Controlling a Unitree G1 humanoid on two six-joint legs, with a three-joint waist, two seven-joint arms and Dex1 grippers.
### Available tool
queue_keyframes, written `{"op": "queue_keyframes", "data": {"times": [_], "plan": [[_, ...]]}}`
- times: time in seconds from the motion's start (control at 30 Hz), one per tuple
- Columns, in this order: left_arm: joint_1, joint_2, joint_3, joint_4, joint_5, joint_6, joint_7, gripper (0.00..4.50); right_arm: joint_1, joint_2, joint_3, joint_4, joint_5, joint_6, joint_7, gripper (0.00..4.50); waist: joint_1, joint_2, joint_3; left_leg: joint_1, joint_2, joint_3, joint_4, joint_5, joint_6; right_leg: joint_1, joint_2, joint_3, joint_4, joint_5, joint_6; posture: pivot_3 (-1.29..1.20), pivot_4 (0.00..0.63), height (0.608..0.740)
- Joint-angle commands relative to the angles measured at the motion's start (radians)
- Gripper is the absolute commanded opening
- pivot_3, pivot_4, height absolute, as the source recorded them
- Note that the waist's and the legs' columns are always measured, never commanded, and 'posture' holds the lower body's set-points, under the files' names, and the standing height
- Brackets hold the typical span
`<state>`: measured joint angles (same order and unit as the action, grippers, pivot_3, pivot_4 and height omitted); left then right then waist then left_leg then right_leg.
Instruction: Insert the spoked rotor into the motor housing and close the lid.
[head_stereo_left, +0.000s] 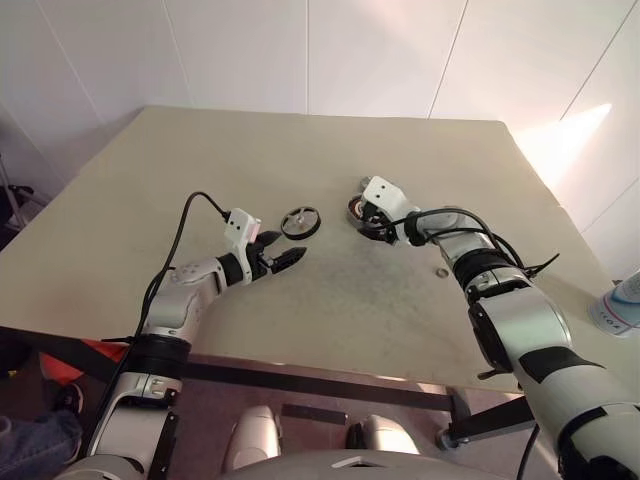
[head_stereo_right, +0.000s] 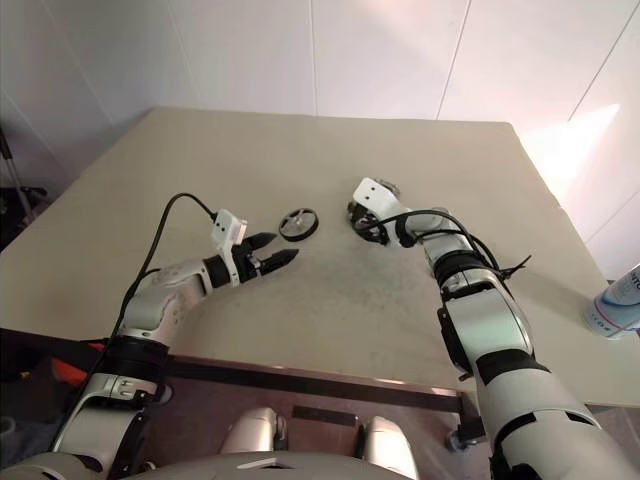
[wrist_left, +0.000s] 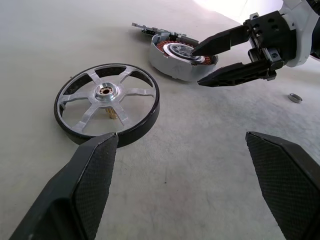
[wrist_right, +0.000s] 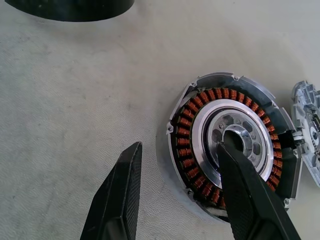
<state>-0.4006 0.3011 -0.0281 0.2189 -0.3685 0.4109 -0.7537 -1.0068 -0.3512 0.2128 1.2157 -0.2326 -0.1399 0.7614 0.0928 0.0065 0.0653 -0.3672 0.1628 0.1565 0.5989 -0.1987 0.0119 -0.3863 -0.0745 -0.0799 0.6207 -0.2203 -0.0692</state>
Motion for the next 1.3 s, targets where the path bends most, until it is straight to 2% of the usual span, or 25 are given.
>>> {"op": "queue_keyframes", "data": {"times": [0.03, 0.17, 0.47, 0.5, 0.6, 0.93, 1.1, 1.2, 1.3], "plan": [[-0.016, 0.002, 0.016, -0.024, 0.001, -0.016, 0.006, 4.34, -0.021, 0.001, 0.001, 0.026, -0.011, 0.018, -0.003, 2.23, 0.000, 0.000, 0.000, 0.000, 0.000, 0.000, 0.000, 0.000, 0.000, 0.000, 0.000, 0.000, 0.000, 0.000, 0.000, 0.00, 0.000, 0.740], [-0.016, 0.003, 0.017, -0.021, 0.003, -0.018, 0.009, 4.34, -0.028, 0.001, -0.005, 0.043, -0.013, 0.034, -0.019, 1.03, 0.000, 0.000, 0.000, 0.000, 0.000, 0.000, 0.000, 0.000, 0.000, 0.000, 0.000, 0.000, 0.000, 0.000, 0.000, 0.00, 0.000, 0.740], [-0.020, 0.000, 0.016, -0.018, 0.005, -0.019, 0.019, 4.34, -0.036, -0.005, -0.003, 0.055, -0.019, 0.036, -0.028, 1.03, 0.003, 0.000, 0.000, 0.000, 0.000, 0.000, 0.000, 0.001, -0.001, 0.001, 0.000, 0.000, 0.000, 0.000, 0.000, 0.00, 0.000, 0.740], [-0.021, 0.000, 0.016, -0.017, 0.005, -0.019, 0.020, 4.34, -0.035, -0.006, -0.003, 0.055, -0.019, 0.035, -0.025, 0.67, 0.003, 0.000, 0.000, 0.000, 0.000, 0.000, 0.000, 0.001, -0.001, 0.001, 0.000, 0.000, 0.000, 0.000, 0.000, 0.00, 0.000, 0.740], [-0.022, 0.000, 0.017, -0.015, 0.006, -0.021, 0.022, 4.34, -0.031, -0.008, -0.002, 0.054, -0.019, 0.033, -0.015, 0.03, 0.005, 0.000, 0.000, 0.000, 0.000, 0.000, 0.000, 0.001, -0.001, 0.001, 0.000, 0.000, 0.000, 0.000, 0.000, 0.00, 0.000, 0.740], [-0.020, -0.004, 0.019, -0.013, 0.014, -0.025, 0.028, 4.34, -0.023, -0.021, -0.004, 0.039, -0.014, 0.025, 0.011, 0.03, 0.005, 0.000, 0.000, -0.001, 0.001, 0.001, 0.000, 0.001, -0.001, 0.001, 0.000, 0.000, -0.001, 0.000, 0.000, 0.00, 0.000, 0.740], [-0.012, -0.008, 0.019, -0.016, 0.016, -0.026, 0.035, 4.34, -0.011, -0.051, -0.024, -0.014, 0.017, 0.024, 0.091, 0.03, 0.008, 0.001, 0.000, -0.003, 0.001, 0.001, 0.000, 0.000, 0.000, 0.000, 0.000, 0.000, -0.001, 0.000, 0.000, 0.00, 0.000, 0.740], [-0.004, -0.009, 0.018, -0.019, 0.017, -0.026, 0.039, 4.34, 0.026, -0.090, -0.028, -0.097, 0.030, 0.036, 0.155, 0.03, 0.011, 0.000, 0.000, -0.006, 0.001, 0.001, 0.000, 0.000, 0.001, -0.002, 0.000, -0.001, -0.003, 0.000, 0.000, 0.00, 0.000, 0.740], [0.006, -0.009, 0.018, -0.026, 0.015, -0.022, 0.041, 4.34, 0.114, -0.146, -0.034, -0.290, 0.072, 0.083, 0.260, 0.03, 0.019, 0.000, 0.000, -0.010, 0.001, 0.001, 0.001, -0.001, 0.004, -0.004, 0.000, -0.001, -0.003, -0.001, 0.001, 0.00, 0.000, 0.740]]}}
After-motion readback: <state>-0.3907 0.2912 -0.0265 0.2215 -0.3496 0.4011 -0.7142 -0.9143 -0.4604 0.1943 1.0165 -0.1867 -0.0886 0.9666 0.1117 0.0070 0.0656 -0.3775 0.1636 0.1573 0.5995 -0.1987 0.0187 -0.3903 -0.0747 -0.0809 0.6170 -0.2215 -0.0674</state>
